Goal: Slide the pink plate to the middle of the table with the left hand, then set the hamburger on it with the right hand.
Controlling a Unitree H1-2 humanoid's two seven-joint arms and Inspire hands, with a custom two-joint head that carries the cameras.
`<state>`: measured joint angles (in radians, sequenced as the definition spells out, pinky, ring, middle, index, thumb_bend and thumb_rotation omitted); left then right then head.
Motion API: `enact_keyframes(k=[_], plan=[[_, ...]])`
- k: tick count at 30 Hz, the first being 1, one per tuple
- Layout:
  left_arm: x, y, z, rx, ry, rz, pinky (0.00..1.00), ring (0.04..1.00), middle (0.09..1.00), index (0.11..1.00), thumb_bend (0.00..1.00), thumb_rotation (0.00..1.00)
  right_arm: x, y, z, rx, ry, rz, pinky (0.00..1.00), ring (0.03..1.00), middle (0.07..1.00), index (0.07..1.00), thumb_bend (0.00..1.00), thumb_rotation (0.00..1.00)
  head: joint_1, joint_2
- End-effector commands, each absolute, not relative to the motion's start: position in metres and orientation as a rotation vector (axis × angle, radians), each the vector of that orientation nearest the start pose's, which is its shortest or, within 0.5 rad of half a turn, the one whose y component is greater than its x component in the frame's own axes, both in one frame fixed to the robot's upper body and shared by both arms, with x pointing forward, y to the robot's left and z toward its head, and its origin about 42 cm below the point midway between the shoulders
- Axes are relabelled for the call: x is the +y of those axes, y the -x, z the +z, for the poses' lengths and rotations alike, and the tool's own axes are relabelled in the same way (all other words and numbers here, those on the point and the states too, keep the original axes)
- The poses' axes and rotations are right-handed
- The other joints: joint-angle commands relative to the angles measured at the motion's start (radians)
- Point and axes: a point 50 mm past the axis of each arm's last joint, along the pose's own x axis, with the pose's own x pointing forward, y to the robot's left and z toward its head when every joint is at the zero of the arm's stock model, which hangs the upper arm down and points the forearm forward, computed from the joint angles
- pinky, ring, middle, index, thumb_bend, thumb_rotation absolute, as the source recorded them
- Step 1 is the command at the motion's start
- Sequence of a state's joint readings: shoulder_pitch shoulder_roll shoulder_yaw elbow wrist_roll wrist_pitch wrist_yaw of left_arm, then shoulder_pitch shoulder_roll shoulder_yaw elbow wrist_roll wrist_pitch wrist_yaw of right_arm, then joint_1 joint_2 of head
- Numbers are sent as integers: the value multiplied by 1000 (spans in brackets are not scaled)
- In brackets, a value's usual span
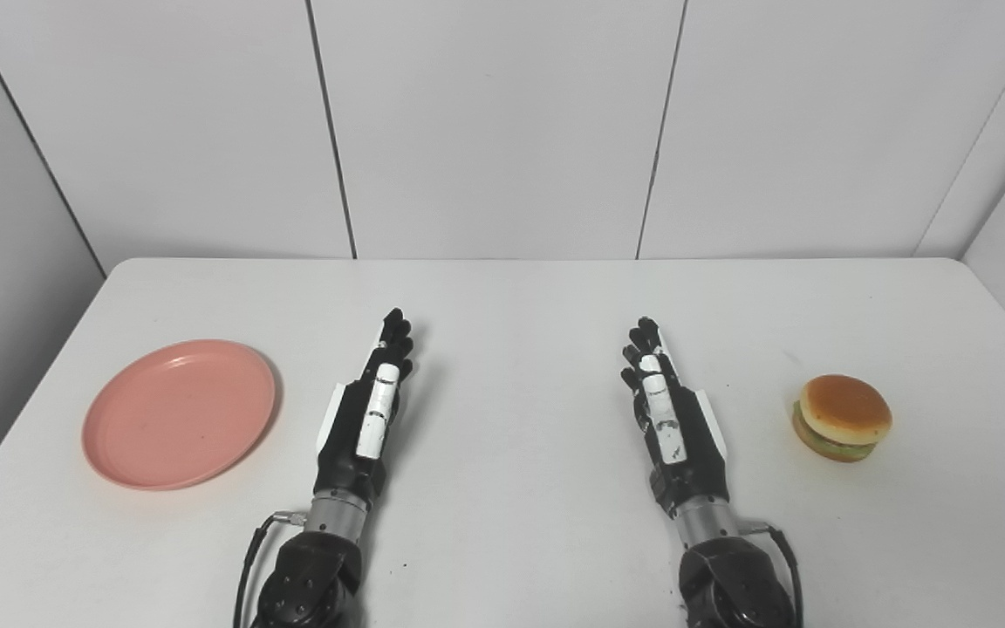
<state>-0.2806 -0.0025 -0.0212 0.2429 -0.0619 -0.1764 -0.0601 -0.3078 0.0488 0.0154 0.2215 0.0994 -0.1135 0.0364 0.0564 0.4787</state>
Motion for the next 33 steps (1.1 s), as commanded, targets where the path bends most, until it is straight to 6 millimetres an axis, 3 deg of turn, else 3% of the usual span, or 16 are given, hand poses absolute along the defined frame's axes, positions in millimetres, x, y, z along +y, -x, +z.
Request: enact_keyframes(k=[1, 7, 14, 27, 33], plan=[[183, -338, 72, -26, 55, -116, 1000, 1000, 1000, 1000, 556, 1000, -174, -367, 123, -156, -129, 131, 1000, 1000, 1000, 1000, 572, 894, 64, -11], [163, -338, 68, -19, -10, -103, 1000, 1000, 1000, 1000, 564, 1000, -195, -366, 120, -140, -144, 125, 1000, 1000, 1000, 1000, 629, 846, 175, -32], [142, -342, 62, 30, -81, -36, 1000, 1000, 999, 993, 619, 1000, -215, -371, 112, -173, -132, 133, 1000, 1000, 1000, 1000, 522, 899, 297, -63], [131, -348, 60, 23, -3, -35, 1000, 1000, 1000, 999, 583, 1000, -226, -372, 112, -174, -153, 108, 1000, 1000, 1000, 1000, 464, 897, 313, -69], [129, -349, 63, -14, 24, -11, 1000, 1000, 996, 989, 549, 1000, -227, -373, 111, -166, -163, 110, 1000, 1000, 1000, 1000, 491, 873, 316, -72]])
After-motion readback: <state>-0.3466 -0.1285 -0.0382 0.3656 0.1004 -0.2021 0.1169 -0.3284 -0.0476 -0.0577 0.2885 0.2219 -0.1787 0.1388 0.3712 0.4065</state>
